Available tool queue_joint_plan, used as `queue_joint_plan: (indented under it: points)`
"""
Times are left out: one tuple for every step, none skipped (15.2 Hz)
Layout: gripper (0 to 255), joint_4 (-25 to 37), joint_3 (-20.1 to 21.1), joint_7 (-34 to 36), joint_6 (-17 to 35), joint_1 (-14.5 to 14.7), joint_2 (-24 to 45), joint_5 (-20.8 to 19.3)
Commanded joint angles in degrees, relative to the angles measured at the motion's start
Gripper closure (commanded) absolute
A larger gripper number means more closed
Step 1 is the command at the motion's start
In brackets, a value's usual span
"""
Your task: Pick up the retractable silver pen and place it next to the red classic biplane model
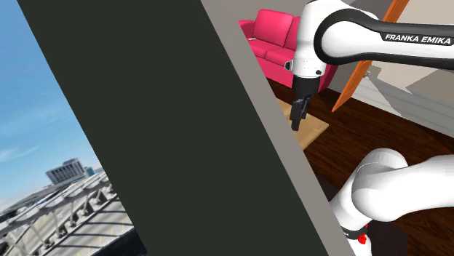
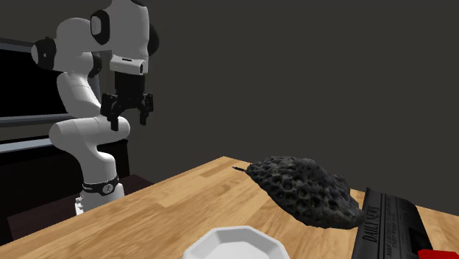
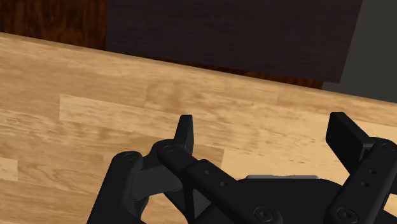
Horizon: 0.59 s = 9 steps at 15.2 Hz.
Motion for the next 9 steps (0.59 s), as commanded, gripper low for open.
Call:
queue_joint_plan:
  points:
    - [0, 0.0, 0.0, 0.0, 0.0, 0.0, 0.0, 0.0]
    - [0, -0.36, 1.2, 1.53, 1.37, 0.4, 0.63, 0.95]
    - [0, -0.63, 2.4, 3.05, 2.76, 0.79, 1.36, 1.87]
    - [0, -0.83, 3.59, 4.55, 4.18, 1.17, 2.18, 2.74]
    - [0, -0.94, 4.79, 6.04, 5.61, 1.54, 3.1, 3.57]
    - [0, -0.98, 5.99, 7.53, 7.06, 1.89, 4.11, 4.34]
    - [0, -0.93, 7.17, 9.01, 8.52, 2.23, 5.2, 5.06]
    - [0, -0.79, 8.37, 10.48, 9.99, 2.53, 6.39, 5.72]
    - [0, -0.57, 9.56, 11.94, 11.46, 2.8, 7.65, 6.31]
